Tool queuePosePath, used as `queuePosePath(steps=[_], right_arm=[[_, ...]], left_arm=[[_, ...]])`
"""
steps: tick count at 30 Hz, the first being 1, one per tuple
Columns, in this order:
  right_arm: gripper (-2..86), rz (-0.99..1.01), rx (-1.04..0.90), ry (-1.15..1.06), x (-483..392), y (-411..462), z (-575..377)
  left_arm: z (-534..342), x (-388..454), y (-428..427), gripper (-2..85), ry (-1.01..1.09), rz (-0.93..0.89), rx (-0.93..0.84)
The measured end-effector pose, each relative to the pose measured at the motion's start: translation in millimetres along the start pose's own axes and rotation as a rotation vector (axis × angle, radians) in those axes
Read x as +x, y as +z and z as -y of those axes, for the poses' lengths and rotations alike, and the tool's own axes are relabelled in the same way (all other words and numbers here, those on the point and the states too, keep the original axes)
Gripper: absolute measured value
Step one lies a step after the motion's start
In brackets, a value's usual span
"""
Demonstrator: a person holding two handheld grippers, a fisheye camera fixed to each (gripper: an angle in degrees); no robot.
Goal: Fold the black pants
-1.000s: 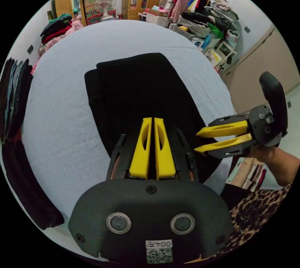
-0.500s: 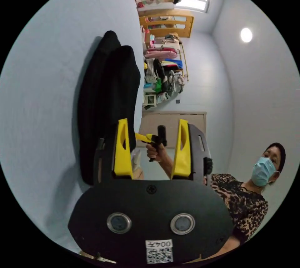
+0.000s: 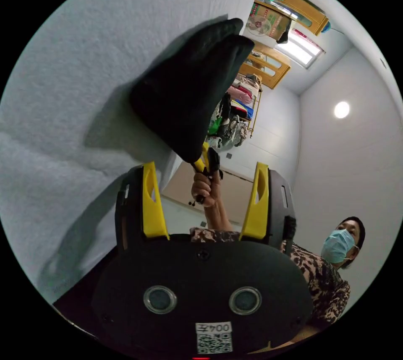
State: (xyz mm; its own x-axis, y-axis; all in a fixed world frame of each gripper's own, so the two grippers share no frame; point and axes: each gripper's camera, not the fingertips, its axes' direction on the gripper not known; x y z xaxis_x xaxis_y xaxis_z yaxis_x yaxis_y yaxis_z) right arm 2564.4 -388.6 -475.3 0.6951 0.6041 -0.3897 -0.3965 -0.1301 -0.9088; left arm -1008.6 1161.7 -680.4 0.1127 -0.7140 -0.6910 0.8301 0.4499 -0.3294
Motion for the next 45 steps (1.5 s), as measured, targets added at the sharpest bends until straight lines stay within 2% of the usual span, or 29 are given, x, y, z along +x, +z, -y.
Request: queuePosePath(steps=[4,9,10,13,15,16,20,24,30,33,34,36,39,41,45], right_arm=[[7.7,0.055,-0.012,-0.015,5,-14,-5],[7.3,0.101,-0.031,-0.028,26,-23,-9],[7.4,0.115,-0.037,-0.03,35,-23,-10],[8.2,0.132,-0.045,-0.036,64,-26,-15],[10.9,0.098,-0.041,-0.03,85,-32,-18],[15.1,0.096,-0.044,-0.014,103,-37,-20],[22.6,0.243,-0.002,0.054,177,-47,-28],[24.2,0.281,-0.032,0.068,227,-30,-29],[23.2,0.353,-0.077,0.082,309,18,-26],[18.8,0.392,-0.117,0.07,349,43,-34],[14.7,0.389,-0.139,0.048,362,53,-38],[11.9,0.33,-0.16,0.014,382,65,-51],[11.1,0.224,-0.085,-0.142,394,70,-92],[11.1,0.149,0.017,-0.256,406,67,-142],[11.0,0.121,0.244,-0.29,456,51,-237]], left_arm=[[12,-10,31,30.1,-0.002,-0.035,-0.008],[23,-23,60,29.4,-0.033,-0.061,0.082],[26,-29,65,28.1,-0.064,-0.07,0.127],[33,-41,79,17.3,-0.079,-0.063,0.21],[35,-42,89,14.4,-0.057,0.004,0.193],[33,-42,94,13.4,-0.043,0.018,0.196],[24,-35,113,12.1,0.002,0.017,0.177],[14,-29,125,11.9,0.015,0.018,0.152],[-18,-42,153,11.7,-0.014,0.085,0.092],[-34,-56,172,11.7,-0.03,0.132,0.061],[-39,-60,181,11.6,-0.025,0.164,0.046],[-45,-64,195,11.6,-0.014,0.226,0.025],[-51,-58,222,11.5,0.065,0.388,-0.029],[-55,-40,255,11.4,0.19,0.514,-0.144],[-69,-25,322,11.4,0.411,0.653,-0.403]])
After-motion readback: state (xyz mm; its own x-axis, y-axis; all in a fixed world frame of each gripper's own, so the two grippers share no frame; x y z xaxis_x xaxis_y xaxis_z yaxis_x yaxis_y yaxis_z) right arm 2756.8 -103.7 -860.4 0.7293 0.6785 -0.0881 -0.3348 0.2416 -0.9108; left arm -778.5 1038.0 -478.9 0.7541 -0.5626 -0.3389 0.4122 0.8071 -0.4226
